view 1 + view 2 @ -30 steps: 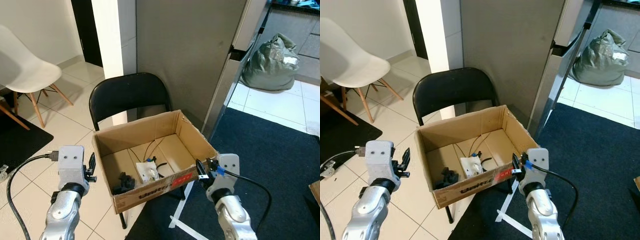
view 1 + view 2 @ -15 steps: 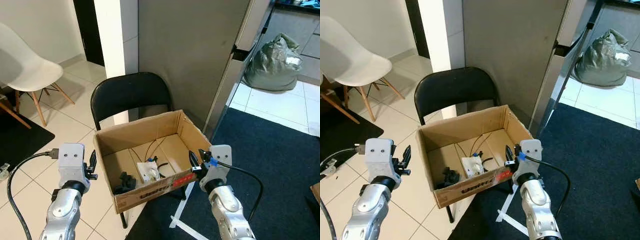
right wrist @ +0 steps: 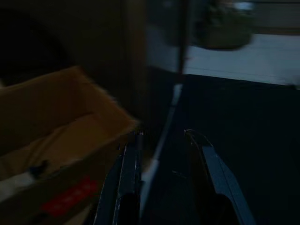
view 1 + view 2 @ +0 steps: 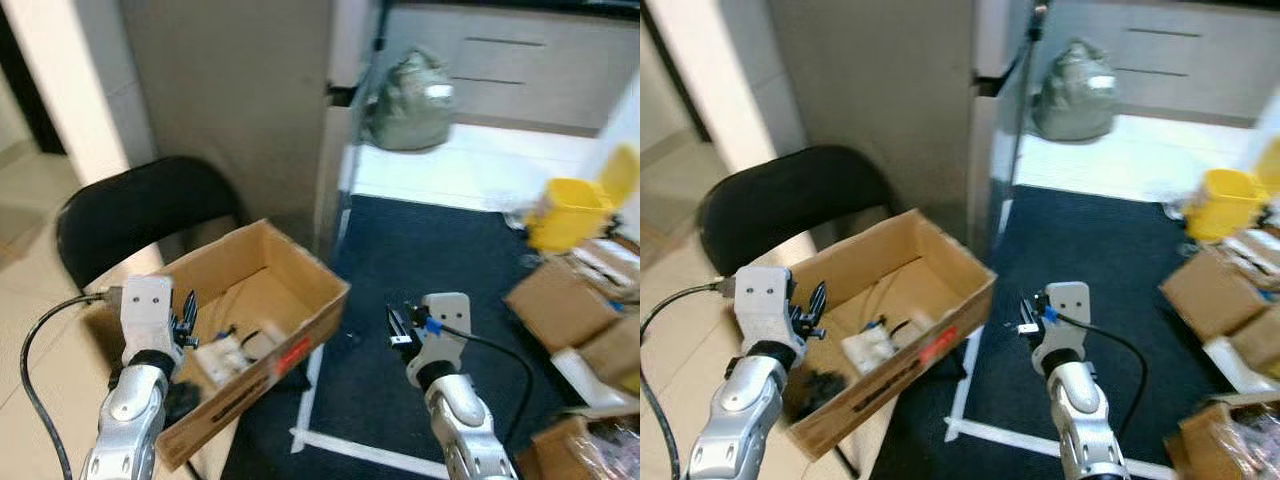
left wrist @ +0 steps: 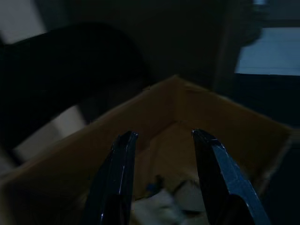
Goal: Picking trash to rubbish bin
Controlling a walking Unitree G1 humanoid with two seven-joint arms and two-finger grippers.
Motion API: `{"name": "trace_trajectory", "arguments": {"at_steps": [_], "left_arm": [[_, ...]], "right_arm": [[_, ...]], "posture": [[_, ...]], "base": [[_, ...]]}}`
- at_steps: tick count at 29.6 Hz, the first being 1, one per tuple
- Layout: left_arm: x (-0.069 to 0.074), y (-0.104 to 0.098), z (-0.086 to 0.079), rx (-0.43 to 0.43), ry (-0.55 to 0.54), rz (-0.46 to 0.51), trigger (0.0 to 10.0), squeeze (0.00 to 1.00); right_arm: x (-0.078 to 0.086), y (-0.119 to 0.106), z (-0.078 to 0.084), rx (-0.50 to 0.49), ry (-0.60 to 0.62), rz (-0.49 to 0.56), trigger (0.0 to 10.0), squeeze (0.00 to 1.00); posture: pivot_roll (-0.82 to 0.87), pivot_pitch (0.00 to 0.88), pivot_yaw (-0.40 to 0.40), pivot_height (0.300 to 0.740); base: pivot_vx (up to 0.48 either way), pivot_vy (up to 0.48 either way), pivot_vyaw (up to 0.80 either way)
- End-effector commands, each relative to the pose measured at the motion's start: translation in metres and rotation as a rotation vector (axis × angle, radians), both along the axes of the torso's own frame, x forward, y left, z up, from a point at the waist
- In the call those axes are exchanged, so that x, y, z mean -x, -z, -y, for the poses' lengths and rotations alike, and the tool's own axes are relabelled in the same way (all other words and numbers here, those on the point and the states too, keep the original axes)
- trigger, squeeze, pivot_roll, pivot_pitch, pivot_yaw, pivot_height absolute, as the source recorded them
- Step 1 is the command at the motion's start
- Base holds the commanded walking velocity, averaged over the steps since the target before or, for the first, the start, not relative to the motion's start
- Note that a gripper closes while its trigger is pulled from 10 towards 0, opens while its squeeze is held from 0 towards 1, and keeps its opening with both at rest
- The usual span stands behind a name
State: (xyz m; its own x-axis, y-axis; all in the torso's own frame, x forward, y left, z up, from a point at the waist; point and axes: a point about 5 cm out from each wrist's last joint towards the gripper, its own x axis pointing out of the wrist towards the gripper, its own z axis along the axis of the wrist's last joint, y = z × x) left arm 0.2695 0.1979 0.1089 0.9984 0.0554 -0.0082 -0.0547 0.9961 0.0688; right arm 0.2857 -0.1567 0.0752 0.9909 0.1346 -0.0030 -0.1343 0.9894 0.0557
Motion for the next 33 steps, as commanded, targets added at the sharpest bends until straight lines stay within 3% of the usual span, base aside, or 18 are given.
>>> {"name": "trace_trajectory", "arguments": {"at_steps": [1,8,33], "left_arm": [[0.0004,0.0069,0.0001,-0.01,0.001,-0.032,10.0,0.0],[-0.0075,0.0054,0.0012,-0.011,-0.002,-0.027,10.0,0.0],[-0.0091,0.0075,0.0034,-0.013,0.006,-0.032,10.0,0.0]], "right_arm": [[0.0033,0.005,-0.0007,-0.006,0.002,-0.019,10.0,0.0],[0.0043,0.0075,0.0021,-0.005,0.025,-0.033,10.0,0.0],[0.0086,0.0122,0.0022,0.0,0.04,-0.049,10.0,0.0]], "posture": [[0.02,0.071,0.009,0.74],[0.01,0.07,0.015,0.74],[0.01,0.069,0.025,0.74]], "base": [[0.0,0.0,-0.8],[0.0,0.0,-0.8],[0.0,0.0,-0.8]]}}
